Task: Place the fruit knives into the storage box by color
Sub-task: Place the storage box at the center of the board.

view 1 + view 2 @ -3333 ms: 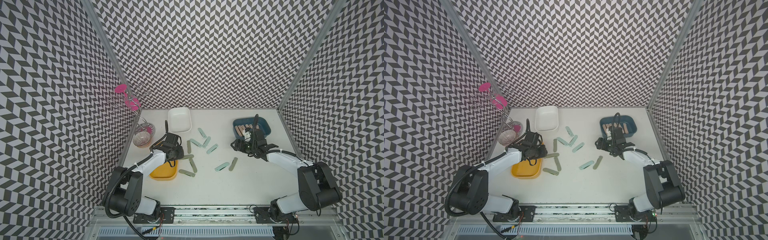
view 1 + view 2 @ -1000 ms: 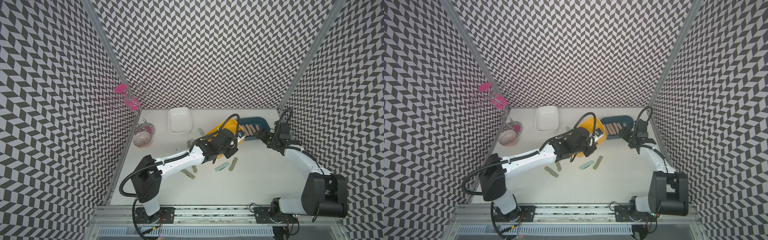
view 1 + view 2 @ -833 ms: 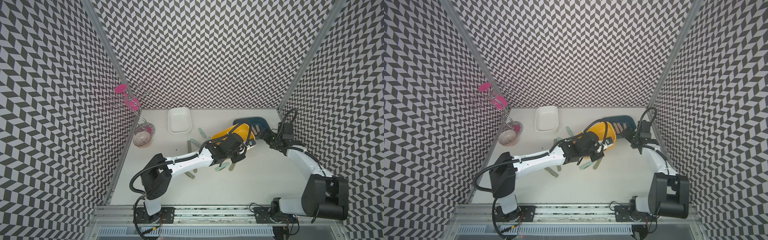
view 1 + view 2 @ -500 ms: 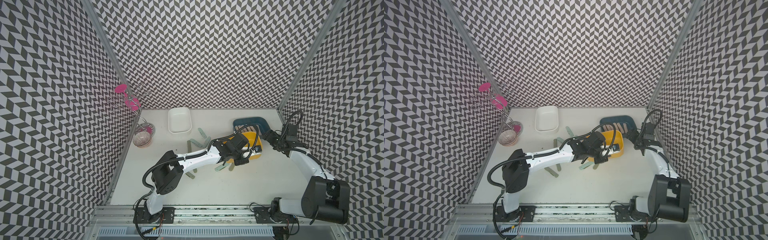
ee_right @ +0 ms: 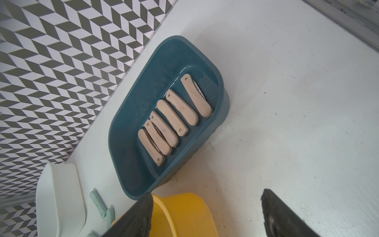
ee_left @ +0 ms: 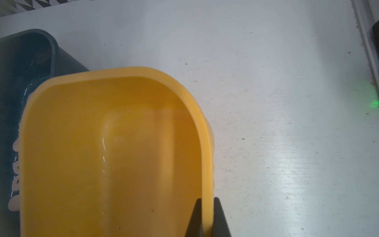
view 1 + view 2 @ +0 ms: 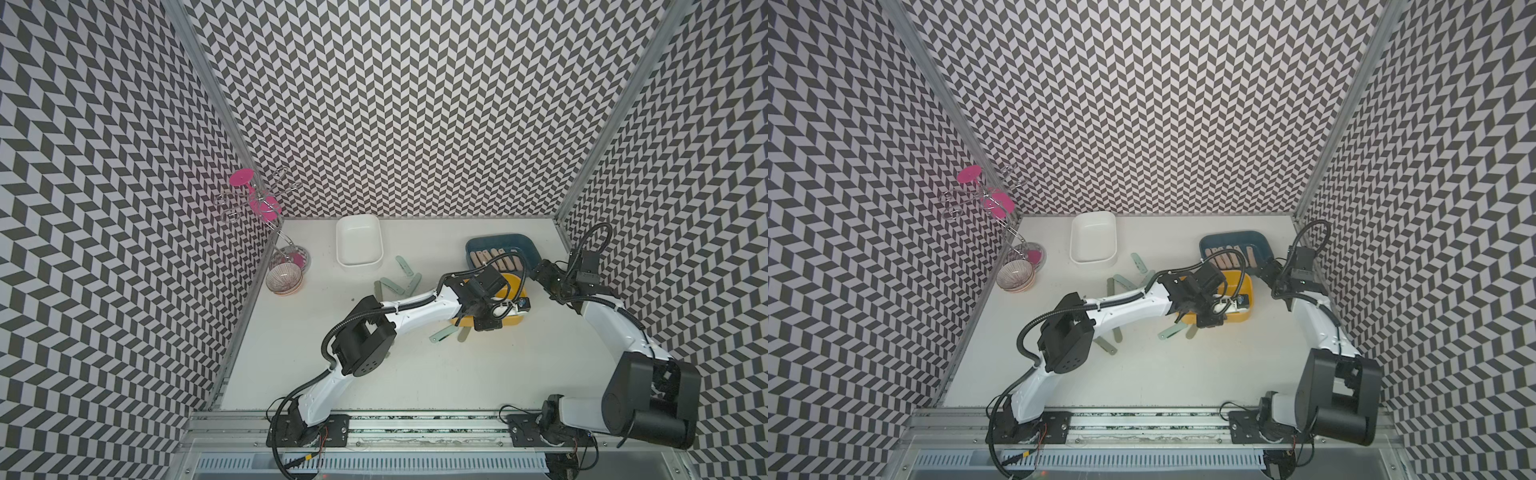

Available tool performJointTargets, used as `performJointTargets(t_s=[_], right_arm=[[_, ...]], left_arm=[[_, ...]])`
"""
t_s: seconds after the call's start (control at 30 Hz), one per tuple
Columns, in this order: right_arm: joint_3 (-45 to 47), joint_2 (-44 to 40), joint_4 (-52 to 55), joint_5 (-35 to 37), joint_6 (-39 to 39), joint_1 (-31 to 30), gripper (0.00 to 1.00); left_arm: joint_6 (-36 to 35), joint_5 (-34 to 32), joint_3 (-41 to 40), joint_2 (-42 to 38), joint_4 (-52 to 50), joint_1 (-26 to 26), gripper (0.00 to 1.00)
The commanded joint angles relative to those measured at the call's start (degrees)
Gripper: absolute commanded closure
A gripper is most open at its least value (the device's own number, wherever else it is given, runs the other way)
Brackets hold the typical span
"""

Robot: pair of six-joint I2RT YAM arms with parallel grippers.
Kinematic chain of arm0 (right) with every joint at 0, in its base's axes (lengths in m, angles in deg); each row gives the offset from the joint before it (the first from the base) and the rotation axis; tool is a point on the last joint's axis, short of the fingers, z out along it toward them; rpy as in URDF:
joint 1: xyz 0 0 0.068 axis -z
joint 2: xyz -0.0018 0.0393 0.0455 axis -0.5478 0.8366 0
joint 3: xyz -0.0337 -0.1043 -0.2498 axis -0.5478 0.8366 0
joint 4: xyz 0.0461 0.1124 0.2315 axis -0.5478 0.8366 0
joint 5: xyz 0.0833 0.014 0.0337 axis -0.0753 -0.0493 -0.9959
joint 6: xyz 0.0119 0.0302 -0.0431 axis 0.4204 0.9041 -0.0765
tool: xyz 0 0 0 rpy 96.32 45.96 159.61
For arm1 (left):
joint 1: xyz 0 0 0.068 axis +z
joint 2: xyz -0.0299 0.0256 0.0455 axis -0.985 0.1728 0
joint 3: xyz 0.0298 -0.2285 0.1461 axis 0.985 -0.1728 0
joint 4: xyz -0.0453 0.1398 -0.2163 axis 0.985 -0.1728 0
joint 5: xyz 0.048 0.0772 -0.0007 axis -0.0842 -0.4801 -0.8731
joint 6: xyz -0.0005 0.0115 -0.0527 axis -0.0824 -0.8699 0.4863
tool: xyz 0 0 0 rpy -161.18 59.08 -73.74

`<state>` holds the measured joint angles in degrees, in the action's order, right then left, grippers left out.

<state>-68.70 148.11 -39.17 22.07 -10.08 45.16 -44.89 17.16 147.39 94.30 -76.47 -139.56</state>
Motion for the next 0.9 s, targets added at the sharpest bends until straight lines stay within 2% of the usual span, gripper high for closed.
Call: performJointTargets(t_s=[0.0,0.67,0.8,0.87], right_arm=[[0.5,0.4,-2.1,-0.1,-0.6,0.7,0.19],[2.1,0.5,-3.6,-1.7,-1.0,0.7,0.19],[2.1,0.4,-3.9,-2.0,-0.9,0.7,0.19],[2.1,0.4,-4.0,-2.3,-0.9,0.7,0.19]], left_arm=[[-1.5,-0.8,3.1,1.1,-1.6,1.2,1.00],[-1.7,-4.6,8.3,7.2,-2.2,3.7,0.99],[-1.7,-5.6,8.4,7.4,-2.9,3.5,0.78],[-1.7,-6.6,8.4,7.5,-3.0,3.2,0.72]])
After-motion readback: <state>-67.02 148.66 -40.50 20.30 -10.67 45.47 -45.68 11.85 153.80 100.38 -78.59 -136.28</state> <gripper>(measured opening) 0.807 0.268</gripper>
